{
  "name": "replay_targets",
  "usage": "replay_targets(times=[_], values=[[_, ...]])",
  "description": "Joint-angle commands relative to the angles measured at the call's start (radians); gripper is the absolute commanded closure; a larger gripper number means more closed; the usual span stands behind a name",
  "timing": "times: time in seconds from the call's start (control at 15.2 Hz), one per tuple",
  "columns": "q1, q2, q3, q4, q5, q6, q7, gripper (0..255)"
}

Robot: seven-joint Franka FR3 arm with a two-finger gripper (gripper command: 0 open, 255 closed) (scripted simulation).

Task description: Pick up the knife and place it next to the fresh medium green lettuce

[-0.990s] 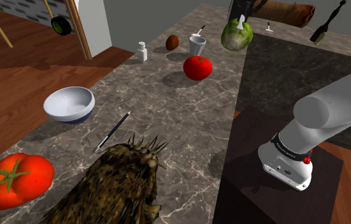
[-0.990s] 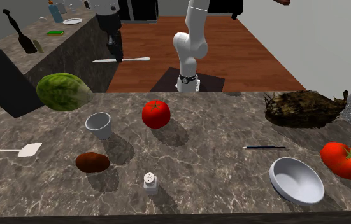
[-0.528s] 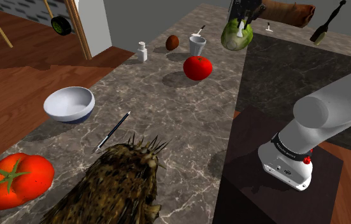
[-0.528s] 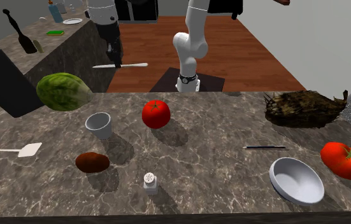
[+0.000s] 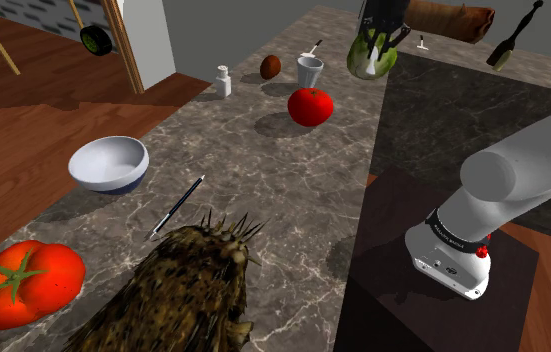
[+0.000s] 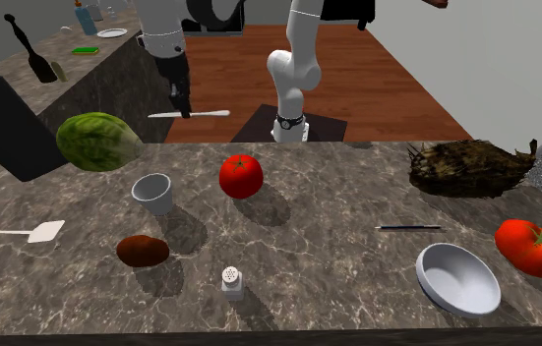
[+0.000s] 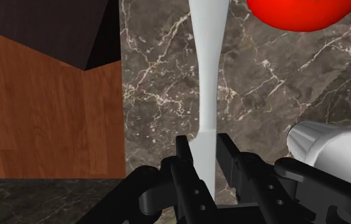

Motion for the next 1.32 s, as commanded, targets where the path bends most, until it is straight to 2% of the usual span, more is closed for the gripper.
replay_targets(times=[0.0, 1.25], values=[[0.001, 0.001, 0.002, -0.026, 0.001, 0.028, 0.002, 255], [0.002, 0.078, 0.007, -0.210, -0.005, 0.288, 0.010, 255]])
